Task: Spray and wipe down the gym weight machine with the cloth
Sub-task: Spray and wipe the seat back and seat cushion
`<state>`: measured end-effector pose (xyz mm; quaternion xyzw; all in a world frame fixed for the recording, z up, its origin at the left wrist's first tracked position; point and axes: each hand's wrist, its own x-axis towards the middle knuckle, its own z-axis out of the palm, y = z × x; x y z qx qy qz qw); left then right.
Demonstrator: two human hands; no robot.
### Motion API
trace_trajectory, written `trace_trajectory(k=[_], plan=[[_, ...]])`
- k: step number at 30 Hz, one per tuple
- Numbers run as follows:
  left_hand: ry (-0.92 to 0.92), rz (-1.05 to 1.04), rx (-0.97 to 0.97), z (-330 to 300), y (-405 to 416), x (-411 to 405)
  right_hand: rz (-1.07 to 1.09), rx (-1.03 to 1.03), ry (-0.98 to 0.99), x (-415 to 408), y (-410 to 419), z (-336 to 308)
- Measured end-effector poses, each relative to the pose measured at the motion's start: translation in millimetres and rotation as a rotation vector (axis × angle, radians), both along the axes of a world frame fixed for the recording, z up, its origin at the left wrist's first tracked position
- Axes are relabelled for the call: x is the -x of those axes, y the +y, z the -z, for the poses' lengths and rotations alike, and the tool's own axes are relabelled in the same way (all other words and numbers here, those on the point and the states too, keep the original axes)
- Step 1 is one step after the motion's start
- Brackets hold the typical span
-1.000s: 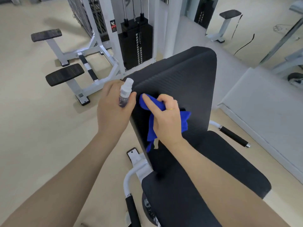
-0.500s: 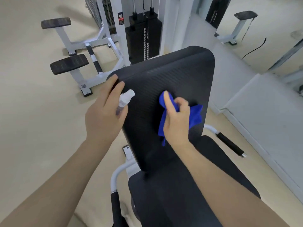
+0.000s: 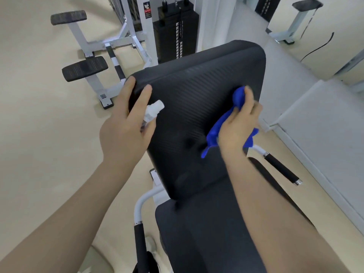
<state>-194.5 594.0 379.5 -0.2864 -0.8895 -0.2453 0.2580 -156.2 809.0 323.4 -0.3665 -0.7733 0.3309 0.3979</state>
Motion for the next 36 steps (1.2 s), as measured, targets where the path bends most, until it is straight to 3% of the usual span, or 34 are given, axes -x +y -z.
trace_trajectory(k=[5,8,15,20,23,26,28,32,34,36], plan=[[-0.204,0.016,-0.247,1,-9,0,-0.434,-0.108,-0.148,-34,-89,32],[-0.33,0.027,-0.4,5,-13,0,-0.507,-0.148,-0.135,-35,-77,23],[-0.685,0.022,-0.645,24,-22,-11,-0.052,0.112,0.097,-2,-60,-8],[-0.834,0.076,-0.749,30,-25,-6,-0.244,-0.191,0.081,-12,-128,16],[-0.873,0.143,-0.766,30,-30,-2,-0.425,-0.23,-0.021,-26,-151,28],[-0.882,0.163,-0.716,29,-34,0,-0.483,-0.31,0.004,-25,-131,16],[-0.87,0.16,-0.687,28,-36,0,-0.338,-0.202,0.064,-13,-106,-7],[-0.874,0.137,-0.692,28,-37,1,0.108,0.279,0.139,14,-67,-40],[-0.849,0.133,-0.679,27,-39,3,0.125,0.252,0.142,18,-76,-43],[-0.791,0.133,-0.669,22,-40,6,-0.023,0.04,0.183,14,-111,-40]])
